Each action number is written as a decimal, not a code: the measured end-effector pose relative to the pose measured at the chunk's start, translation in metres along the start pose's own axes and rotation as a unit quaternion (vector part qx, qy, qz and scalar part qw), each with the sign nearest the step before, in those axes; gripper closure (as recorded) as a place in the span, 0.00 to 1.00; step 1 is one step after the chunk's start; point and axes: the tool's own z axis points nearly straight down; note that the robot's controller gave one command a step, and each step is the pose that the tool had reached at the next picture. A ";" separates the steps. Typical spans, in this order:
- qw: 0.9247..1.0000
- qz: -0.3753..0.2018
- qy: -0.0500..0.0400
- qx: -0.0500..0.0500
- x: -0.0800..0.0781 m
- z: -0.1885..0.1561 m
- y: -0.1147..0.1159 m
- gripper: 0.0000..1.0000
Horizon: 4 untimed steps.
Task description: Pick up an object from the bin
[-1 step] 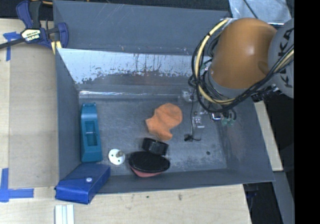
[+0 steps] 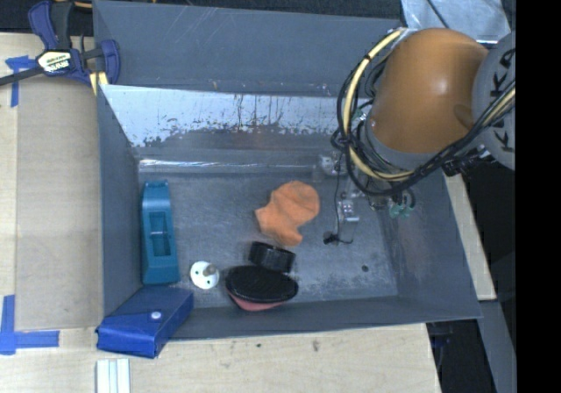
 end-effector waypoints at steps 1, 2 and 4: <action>0.992 -0.126 -0.003 0.001 0.006 0.048 0.016 0.00; 0.972 -0.236 0.000 0.000 -0.060 0.061 0.015 0.00; 0.925 -0.379 -0.001 0.000 -0.058 0.127 0.029 0.00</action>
Offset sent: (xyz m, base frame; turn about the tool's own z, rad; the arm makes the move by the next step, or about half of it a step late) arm 0.0828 0.0132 -0.0601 -0.5101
